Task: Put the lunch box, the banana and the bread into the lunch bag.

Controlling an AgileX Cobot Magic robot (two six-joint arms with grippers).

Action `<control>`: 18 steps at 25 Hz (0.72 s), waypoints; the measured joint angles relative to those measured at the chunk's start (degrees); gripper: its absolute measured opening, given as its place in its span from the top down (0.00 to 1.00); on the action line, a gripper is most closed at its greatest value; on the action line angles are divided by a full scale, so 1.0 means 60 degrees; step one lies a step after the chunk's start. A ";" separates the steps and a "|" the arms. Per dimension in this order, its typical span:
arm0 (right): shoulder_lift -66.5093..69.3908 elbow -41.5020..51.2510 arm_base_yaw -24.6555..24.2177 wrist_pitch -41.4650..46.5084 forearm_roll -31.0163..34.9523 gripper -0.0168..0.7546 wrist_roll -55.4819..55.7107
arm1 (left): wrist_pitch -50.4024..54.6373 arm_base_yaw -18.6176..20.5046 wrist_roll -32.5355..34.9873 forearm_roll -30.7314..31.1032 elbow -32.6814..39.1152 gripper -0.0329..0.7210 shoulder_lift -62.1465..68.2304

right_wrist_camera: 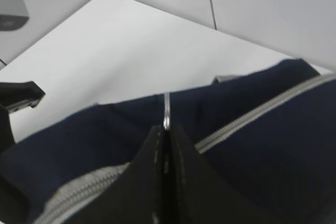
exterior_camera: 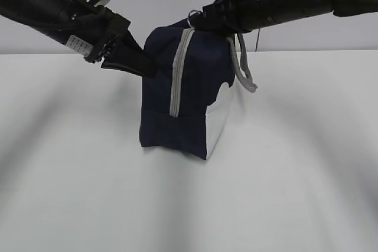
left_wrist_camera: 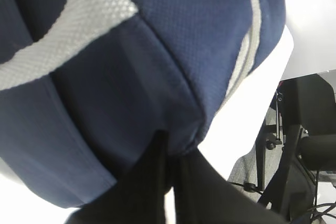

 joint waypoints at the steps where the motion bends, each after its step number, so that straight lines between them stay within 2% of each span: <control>1: 0.0000 0.0117 -0.0053 0.0000 0.0000 1.00 0.0000 | -0.0007 -0.0009 0.0000 0.0000 0.0000 0.95 0.0000; 10: 0.0018 0.0174 -0.0431 0.0367 0.0000 1.00 0.0023 | -0.0328 -0.0623 0.0000 -0.0005 0.0000 0.95 0.0000; 18: 0.0149 -0.0039 -0.0516 0.0621 0.0000 1.00 0.0023 | -0.0399 -0.0659 0.0000 -0.0063 0.0000 0.95 0.0000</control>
